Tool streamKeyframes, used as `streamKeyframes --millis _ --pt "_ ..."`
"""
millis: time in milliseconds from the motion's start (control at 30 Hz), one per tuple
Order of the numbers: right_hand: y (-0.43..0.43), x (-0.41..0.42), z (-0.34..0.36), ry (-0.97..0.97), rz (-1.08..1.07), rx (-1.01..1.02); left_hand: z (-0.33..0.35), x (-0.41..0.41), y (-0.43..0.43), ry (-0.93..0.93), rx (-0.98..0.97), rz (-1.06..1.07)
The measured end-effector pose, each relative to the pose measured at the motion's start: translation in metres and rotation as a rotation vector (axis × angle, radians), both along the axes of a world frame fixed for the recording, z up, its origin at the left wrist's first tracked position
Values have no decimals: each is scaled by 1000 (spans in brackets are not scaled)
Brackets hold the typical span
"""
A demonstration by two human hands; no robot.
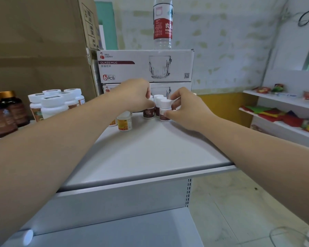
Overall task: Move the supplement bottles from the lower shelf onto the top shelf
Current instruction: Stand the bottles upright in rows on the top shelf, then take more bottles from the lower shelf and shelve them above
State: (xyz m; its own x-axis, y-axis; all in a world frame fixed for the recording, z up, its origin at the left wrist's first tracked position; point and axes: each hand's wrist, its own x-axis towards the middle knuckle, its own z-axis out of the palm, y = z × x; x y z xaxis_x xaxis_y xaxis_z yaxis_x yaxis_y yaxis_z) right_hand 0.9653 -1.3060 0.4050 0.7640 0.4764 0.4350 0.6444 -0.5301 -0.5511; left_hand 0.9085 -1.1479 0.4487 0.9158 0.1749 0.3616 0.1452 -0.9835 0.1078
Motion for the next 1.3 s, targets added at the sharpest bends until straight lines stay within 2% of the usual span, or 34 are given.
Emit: streamKeyframes --millis 133,300,400,533,633,833,1000,1300 --pt "-7 -12 6 -36 -12 -68 16 -14 -2 38 38 28" --pt "-28 -42 25 -166 -49 -292 32 -65 -15 84 304 150" --pt "-48 -66 31 -210 -47 -289 31 -116 -22 58 354 228" --pt "-71 -98 25 -226 18 -309 12 -196 -25 44 323 339" --pt "-86 -128 15 -243 55 -263 -9 -257 -19 17 407 467" --pt "-100 -202 -27 -369 92 -187 -66 -380 0 -48 253 573" --pt "-76 -271 -93 -386 149 -158 -140 -467 23 -145 83 627" --pt "25 -427 -263 -226 274 -175 -311 -634 74 14 -74 744"
